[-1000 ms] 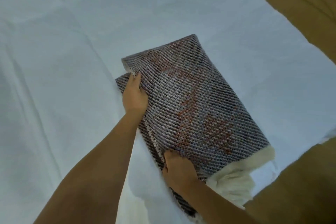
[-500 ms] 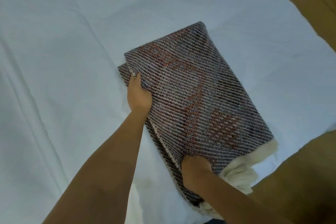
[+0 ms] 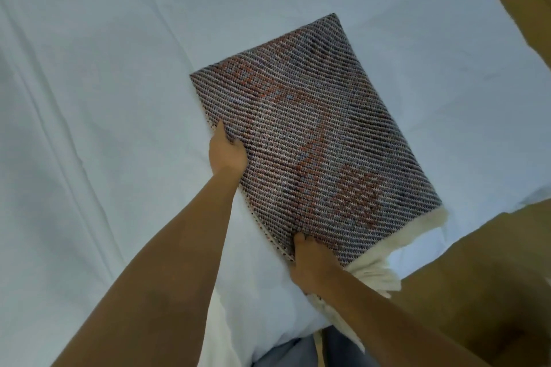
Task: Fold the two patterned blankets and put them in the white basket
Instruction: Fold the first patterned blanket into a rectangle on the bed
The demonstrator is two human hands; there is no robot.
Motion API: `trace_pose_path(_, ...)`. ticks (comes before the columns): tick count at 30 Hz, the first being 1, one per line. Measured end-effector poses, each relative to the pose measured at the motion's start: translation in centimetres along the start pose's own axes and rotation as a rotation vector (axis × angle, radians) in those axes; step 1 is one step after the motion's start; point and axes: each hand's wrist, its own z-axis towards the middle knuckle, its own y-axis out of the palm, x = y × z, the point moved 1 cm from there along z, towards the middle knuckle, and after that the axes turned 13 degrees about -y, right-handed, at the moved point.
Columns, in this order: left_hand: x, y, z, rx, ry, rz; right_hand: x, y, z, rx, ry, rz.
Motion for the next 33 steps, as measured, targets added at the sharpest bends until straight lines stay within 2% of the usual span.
trace_pose_path(5, -1.4, 0.5, -1.7, -0.003, 0.013, 0.004, 0.0, 0.7, 0.1, 0.026, 0.005, -0.035)
trace_pose_path(9, -2.0, 0.8, -3.2, -0.005, -0.004, -0.083, -1.0, 2.1, -1.0, -0.041, -0.027, -0.166)
trace_pose_path(12, -3.1, 1.0, -4.6, -0.022, -0.011, -0.069, -1.6, 2.9, -1.6, -0.090, 0.025, -0.226)
trace_pose_path(16, -5.1, 1.9, -7.3, -0.034, 0.036, -0.058, -2.1, 2.9, -1.8, -0.152, 0.082, -0.437)
trace_pose_path(19, -6.7, 2.9, -9.6, -0.040, 0.044, -0.057, -2.1, 3.3, -2.0, -0.144, 0.139, -0.487)
trace_pose_path(21, -7.6, 3.5, -11.0, -0.051, 0.042, -0.067, -1.5, 4.4, -2.4, -0.106, 0.131, -0.418)
trace_pose_path(24, -8.7, 4.2, -13.0, -0.039, 0.054, -0.085, -0.1, 5.7, -3.6, -0.034, -0.049, -0.300)
trace_pose_path(28, -10.6, 4.9, -16.1, -0.048, 0.070, -0.122, 3.5, 4.4, -5.3, 0.124, -0.198, 0.014)
trace_pose_path(33, -13.4, 7.5, -20.5, -0.043, -0.058, -0.114, 10.0, 2.2, -5.6, 0.317, -0.220, 0.258)
